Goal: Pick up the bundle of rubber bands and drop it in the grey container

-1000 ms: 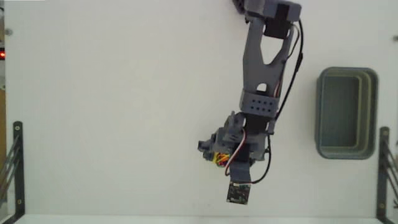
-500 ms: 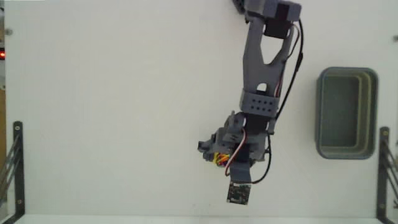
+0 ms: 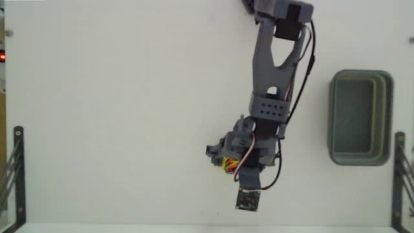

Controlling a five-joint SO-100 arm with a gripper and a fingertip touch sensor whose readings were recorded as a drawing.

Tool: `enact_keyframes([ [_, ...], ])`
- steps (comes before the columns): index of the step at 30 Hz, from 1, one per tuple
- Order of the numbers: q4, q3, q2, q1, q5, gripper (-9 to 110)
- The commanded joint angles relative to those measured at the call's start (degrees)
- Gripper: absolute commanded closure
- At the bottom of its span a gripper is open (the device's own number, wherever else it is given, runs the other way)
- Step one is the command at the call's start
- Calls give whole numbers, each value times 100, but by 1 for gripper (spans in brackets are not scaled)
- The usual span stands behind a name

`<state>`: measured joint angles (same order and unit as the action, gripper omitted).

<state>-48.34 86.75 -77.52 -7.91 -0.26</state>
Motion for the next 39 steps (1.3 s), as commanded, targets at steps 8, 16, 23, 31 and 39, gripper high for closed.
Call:
enact_keyframes([
  [8,102,-6,-209,-14,26,-8],
  [16,102,-6,-209,-14,26,-6],
  [23,102,-6,-209,-14,26,-5],
  [31,102,-6,-209,-14,26,-2],
  [39,102,-6,-209,-14,26,0],
])
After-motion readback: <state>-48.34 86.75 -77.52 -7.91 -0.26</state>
